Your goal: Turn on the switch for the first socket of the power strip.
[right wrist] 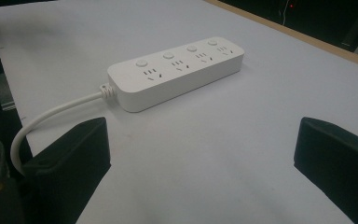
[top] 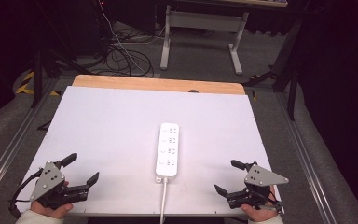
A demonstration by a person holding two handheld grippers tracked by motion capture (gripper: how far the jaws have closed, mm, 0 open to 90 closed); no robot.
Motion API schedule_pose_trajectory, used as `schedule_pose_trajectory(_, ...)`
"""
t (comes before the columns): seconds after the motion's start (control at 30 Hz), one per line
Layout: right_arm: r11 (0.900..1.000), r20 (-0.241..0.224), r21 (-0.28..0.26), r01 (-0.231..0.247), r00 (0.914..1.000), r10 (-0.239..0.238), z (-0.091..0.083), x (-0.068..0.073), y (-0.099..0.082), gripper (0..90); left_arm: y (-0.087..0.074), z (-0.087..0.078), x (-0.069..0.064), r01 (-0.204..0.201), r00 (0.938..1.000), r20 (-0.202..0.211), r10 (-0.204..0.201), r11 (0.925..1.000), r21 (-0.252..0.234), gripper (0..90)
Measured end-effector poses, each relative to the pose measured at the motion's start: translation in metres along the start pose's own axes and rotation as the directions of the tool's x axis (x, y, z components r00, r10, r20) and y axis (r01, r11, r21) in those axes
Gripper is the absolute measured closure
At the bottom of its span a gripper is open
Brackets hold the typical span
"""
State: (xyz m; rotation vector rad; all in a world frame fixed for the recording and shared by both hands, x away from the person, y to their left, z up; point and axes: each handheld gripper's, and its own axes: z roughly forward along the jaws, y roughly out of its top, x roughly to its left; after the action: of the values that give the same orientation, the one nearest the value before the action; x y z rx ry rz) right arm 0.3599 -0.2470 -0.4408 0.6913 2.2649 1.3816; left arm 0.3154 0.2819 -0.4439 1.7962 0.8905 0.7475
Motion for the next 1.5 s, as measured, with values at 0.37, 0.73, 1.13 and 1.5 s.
schedule_pose_trajectory(0.37, 1.0, 0.002, -0.002, 0.006, 1.0, -0.006, -0.001, 0.0, 0.0, 4.5, 0.001, -0.001, -0.001, 0.01, 0.9999, -0.005, -0.01, 0.9999, 0.011, 10.8)
schedule_pose_trajectory(0.73, 1.0, -0.001, 0.004, -0.003, 1.0, 0.003, -0.001, -0.001, 0.001, 3.9, 0.002, -0.002, -0.003, -0.023, 0.9993, -0.031, 0.022, 0.9997, -0.003, 10.9)
schedule_pose_trajectory(1.13, 0.9999, 0.001, 0.007, 0.011, 0.9999, -0.011, -0.001, 0.0, 0.008, 4.7, 0.002, -0.003, -0.003, -0.022, 0.9993, -0.031, 0.022, 0.9997, -0.005, 11.7)
schedule_pose_trajectory(1.5, 0.999, -0.037, 0.033, 0.032, 0.9989, -0.03, 0.006, 0.001, 0.033, 8.4, 0.003, -0.004, -0.004, -0.017, 0.9984, -0.053, 0.017, 0.9998, 0.002, 12.6)
